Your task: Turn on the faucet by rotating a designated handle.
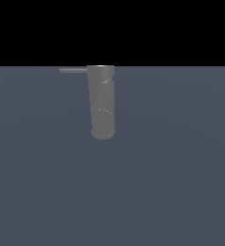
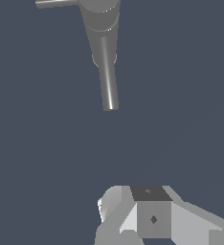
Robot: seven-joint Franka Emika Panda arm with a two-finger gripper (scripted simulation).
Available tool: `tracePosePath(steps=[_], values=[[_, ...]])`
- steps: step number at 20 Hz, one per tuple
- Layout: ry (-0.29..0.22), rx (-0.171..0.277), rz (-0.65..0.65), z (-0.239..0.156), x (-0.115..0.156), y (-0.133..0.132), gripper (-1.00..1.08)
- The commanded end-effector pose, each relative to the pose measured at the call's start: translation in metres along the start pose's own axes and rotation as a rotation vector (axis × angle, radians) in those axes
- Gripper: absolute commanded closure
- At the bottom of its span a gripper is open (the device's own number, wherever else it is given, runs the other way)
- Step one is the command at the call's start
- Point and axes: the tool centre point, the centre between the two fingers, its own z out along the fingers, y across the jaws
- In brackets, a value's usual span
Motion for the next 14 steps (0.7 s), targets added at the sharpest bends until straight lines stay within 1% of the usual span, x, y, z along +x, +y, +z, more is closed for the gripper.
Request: tracePosePath(steps=[1, 4, 10, 14], values=[[0.0, 0.0, 0.0, 0.0, 0.0, 0.0, 1.08], [-0.004, 0.007, 0.005, 0.0014, -0.0003, -0.0009, 1.08], [-0.027, 0.043, 0.029, 0.0084, -0.0025, -0.0053, 1.08], [-0.027, 0.043, 0.029, 0.0085, -0.0025, -0.0053, 1.08]])
